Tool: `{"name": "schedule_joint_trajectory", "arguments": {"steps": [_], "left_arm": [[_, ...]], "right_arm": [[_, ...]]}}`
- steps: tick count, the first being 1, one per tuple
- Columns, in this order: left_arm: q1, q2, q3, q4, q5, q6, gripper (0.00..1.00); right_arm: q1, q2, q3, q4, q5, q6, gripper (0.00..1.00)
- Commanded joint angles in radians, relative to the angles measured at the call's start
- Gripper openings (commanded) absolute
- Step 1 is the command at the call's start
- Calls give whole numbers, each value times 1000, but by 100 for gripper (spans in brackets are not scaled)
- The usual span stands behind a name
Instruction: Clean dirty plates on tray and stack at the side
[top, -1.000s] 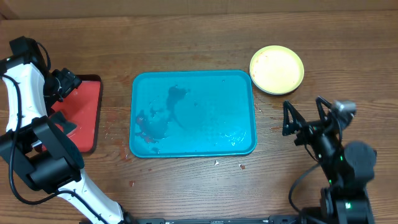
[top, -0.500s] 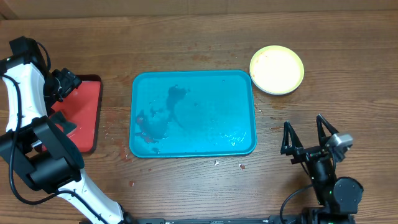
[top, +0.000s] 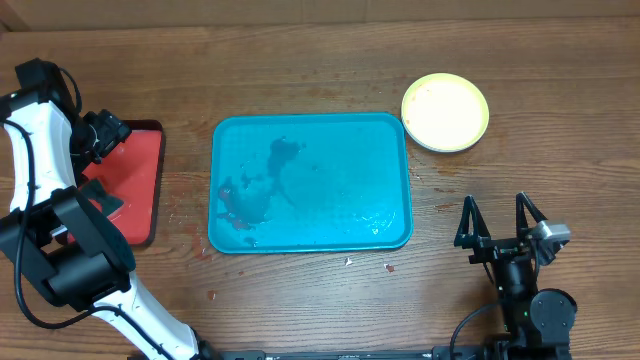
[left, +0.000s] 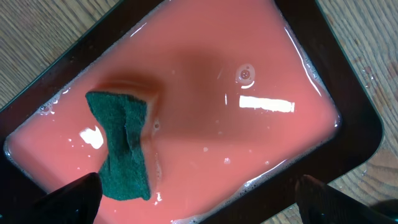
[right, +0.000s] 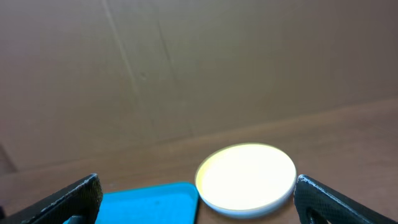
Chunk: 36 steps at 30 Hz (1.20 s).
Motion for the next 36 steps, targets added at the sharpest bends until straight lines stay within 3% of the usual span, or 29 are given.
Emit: {"name": "schedule_joint_trajectory", "arguments": {"steps": [1, 10, 36], "left_arm": [[-1, -21, 19, -2, 2, 8, 100], [-1, -21, 19, -2, 2, 8, 100], [-1, -21, 19, -2, 2, 8, 100]], "right_arm": [[40, -11, -11, -45, 127, 5, 100], [68, -10, -11, -90, 138, -95, 100], [68, -10, -11, -89, 137, -94, 100]]}}
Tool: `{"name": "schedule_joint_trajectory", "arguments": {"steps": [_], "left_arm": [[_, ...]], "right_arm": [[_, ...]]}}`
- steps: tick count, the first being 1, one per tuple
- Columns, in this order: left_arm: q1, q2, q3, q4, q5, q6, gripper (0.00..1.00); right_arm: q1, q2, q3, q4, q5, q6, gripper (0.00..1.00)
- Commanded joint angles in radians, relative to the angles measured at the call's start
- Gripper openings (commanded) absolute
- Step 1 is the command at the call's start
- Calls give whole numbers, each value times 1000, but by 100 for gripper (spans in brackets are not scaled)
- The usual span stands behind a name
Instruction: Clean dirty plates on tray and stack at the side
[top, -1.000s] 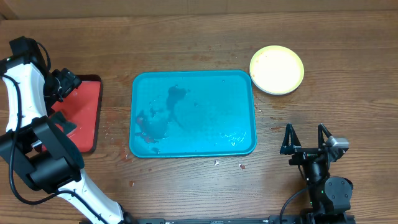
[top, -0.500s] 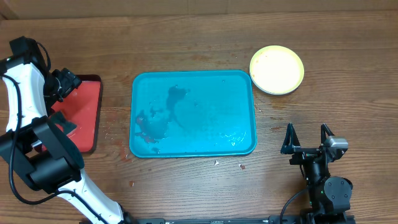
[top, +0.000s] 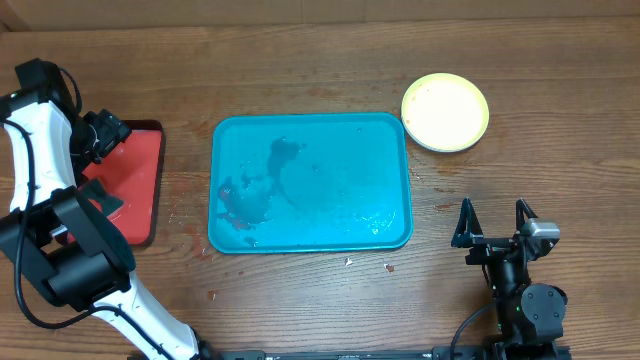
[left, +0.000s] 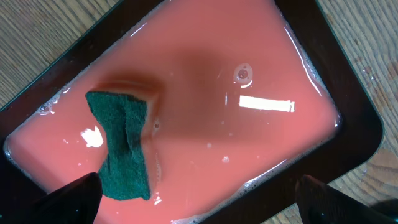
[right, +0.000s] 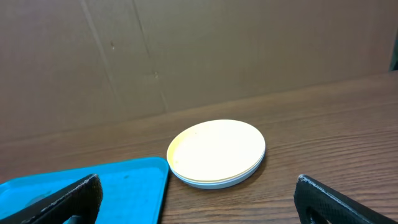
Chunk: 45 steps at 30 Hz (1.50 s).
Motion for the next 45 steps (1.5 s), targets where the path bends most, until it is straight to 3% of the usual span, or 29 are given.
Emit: {"name": "schedule_joint_trajectory", "arguments": {"steps": [1, 16, 20, 25, 32, 39, 45], "left_arm": [[-1, -21, 19, -2, 2, 8, 100], [-3, -34, 18, -6, 1, 9, 100], [-6, -122, 16, -30, 17, -26, 100], [-50, -292, -54, 66, 16, -47, 100], [-169, -612, -385, 289, 61, 142, 100], [-309, -999, -819, 664, 341, 450, 100], [-338, -1332, -1083, 742, 364, 469, 100]], "right_arm": [[5, -10, -11, 6, 14, -11, 100], [5, -10, -11, 6, 14, -11, 100], [5, -10, -11, 6, 14, -10, 100], [5, -10, -11, 6, 14, -11, 100], [5, -10, -11, 6, 14, -11, 100], [5, -10, -11, 6, 14, -11, 100], [5, -10, -11, 6, 14, -11, 100]]}}
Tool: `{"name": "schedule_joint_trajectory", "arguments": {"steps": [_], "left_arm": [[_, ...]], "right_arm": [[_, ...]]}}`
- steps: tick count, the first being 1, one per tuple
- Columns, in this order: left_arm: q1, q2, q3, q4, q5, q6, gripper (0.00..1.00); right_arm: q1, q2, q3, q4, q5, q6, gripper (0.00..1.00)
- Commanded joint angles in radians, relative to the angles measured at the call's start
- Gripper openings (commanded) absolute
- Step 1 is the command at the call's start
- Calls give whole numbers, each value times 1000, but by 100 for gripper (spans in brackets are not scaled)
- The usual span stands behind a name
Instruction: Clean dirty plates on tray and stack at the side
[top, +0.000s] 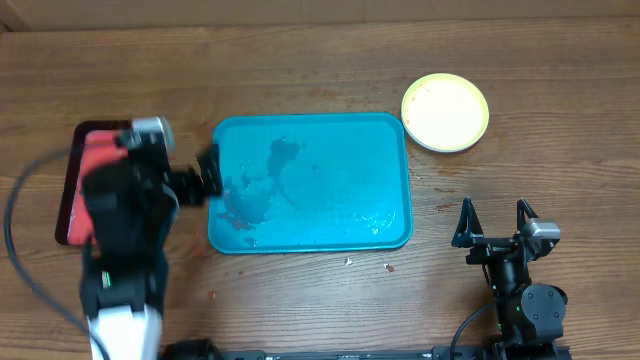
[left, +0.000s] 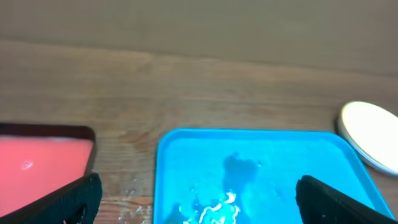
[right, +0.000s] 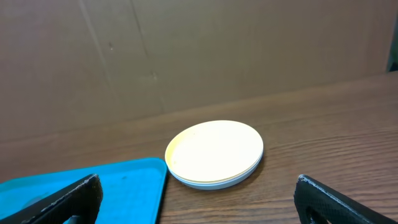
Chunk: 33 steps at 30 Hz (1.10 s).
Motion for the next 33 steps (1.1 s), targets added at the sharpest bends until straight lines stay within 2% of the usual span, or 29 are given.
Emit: {"name": "schedule_joint_trajectory", "arguments": {"steps": [1, 8, 15, 20, 25, 28, 33], "left_arm": [[-4, -179, -117, 10, 54, 71, 100], [-8, -494, -331, 58, 31, 71, 100], [-43, -639, -562, 296, 29, 76, 100], [-81, -746, -701, 446, 11, 156, 100], [-98, -821, -764, 470, -81, 155, 100], [-99, -850, -764, 416, -148, 133, 100], [-99, -849, -765, 295, -368, -63, 100]], "right_arm": [[5, -9, -11, 5, 7, -8, 100], [5, -9, -11, 5, 7, -8, 100], [5, -9, -11, 5, 7, -8, 100], [5, -9, -11, 5, 7, -8, 100], [5, -9, -11, 5, 7, -8, 100], [5, -9, -11, 5, 7, -8, 100], [5, -9, -11, 5, 7, -8, 100]]}}
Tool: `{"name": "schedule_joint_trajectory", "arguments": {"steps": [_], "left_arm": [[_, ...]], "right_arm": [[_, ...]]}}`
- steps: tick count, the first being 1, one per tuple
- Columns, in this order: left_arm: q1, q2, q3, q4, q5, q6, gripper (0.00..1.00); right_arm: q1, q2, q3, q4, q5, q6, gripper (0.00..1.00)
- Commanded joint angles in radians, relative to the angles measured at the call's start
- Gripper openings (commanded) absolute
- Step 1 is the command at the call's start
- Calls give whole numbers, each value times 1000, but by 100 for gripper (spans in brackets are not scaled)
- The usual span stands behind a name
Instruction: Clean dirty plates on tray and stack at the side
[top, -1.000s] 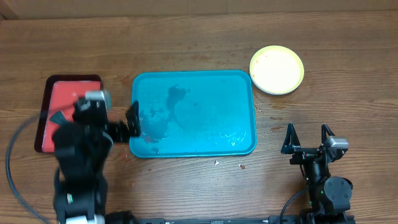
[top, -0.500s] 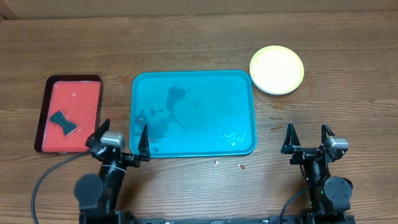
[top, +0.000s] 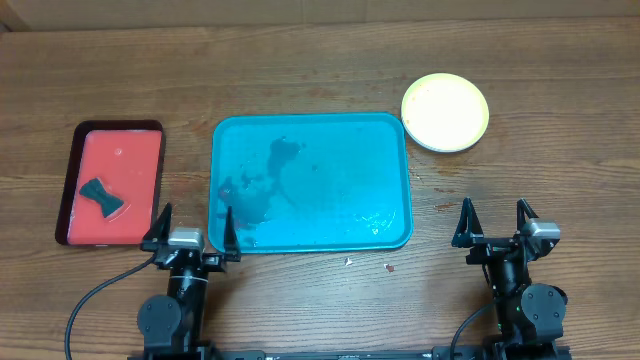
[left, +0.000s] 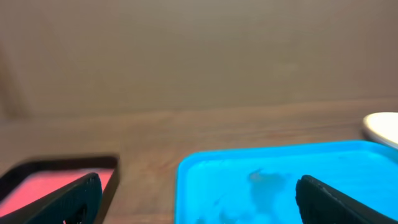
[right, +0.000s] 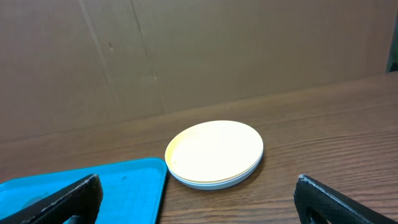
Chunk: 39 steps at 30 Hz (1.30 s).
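Observation:
A blue tray with dark and red smears lies mid-table, with no plate on it. The pale yellow plates sit stacked off its far right corner, also in the right wrist view. A dark green sponge lies in the red soapy basin at the left. My left gripper rests open at the near edge, by the tray's near left corner. My right gripper rests open at the near right, empty. The tray fills the left wrist view.
Small crumbs dot the wood in front of the tray. A brown cardboard wall backs the table. The basin's dark rim shows at the left of the left wrist view.
My left arm has drawn back from beside the tray's left edge to a low rest at the near edge. The basin with the sponge is now uncovered. The right arm has not moved.
My left gripper hung open over the red basin, above the sponge lying in it, at the two oldest moments, while the right arm settled lower at the near right. Then the left arm stood by the tray's left edge. Now both arms rest open at the near edge.

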Motion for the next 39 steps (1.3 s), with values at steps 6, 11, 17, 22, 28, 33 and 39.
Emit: {"name": "schedule_joint_trajectory", "arguments": {"steps": [6, 11, 17, 22, 28, 33, 39], "left_arm": [[-11, -12, -8, -49, -163, -108, 100], [-23, -12, -8, -47, -163, -109, 100], [-27, -12, -8, -49, -155, -85, 100], [-27, -12, -7, -55, -110, 20, 100], [-27, -12, -7, -55, -110, 19, 100], [-26, -11, -7, -54, -111, 20, 100], [-26, -11, -7, -54, -111, 20, 100]], "right_arm": [[5, -9, -11, 5, 6, -8, 100], [5, -9, -11, 5, 6, -8, 100], [5, -9, -11, 5, 6, -8, 100], [5, -9, -11, 5, 6, -8, 100], [5, -9, -11, 5, 6, -8, 100], [5, -9, -11, 5, 6, -8, 100], [5, -9, -11, 5, 6, -8, 100]]}}
